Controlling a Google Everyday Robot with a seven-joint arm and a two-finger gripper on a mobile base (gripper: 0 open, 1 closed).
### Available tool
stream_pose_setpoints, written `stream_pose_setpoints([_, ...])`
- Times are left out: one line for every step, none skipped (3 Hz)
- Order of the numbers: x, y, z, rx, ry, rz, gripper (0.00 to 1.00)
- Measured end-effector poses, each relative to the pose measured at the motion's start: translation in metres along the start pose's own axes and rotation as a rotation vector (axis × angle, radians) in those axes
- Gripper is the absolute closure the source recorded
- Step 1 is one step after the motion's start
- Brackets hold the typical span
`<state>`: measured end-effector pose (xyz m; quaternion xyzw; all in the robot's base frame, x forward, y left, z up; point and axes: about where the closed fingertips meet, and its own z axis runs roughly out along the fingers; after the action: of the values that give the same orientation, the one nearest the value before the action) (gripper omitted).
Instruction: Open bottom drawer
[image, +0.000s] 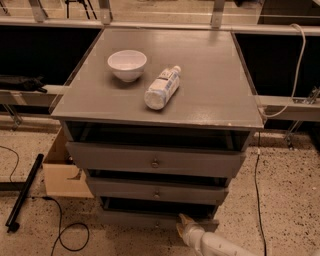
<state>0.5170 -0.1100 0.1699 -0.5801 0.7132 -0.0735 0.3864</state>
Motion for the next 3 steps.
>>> stream_pose_setpoints([0.0000,0.0000,0.0000,0.000,0.000,0.000,1.00])
stream_pose_setpoints([0.0000,0.0000,0.0000,0.000,0.000,0.000,0.85])
stream_pose_setpoints([0.0000,0.0000,0.0000,0.000,0.000,0.000,0.62])
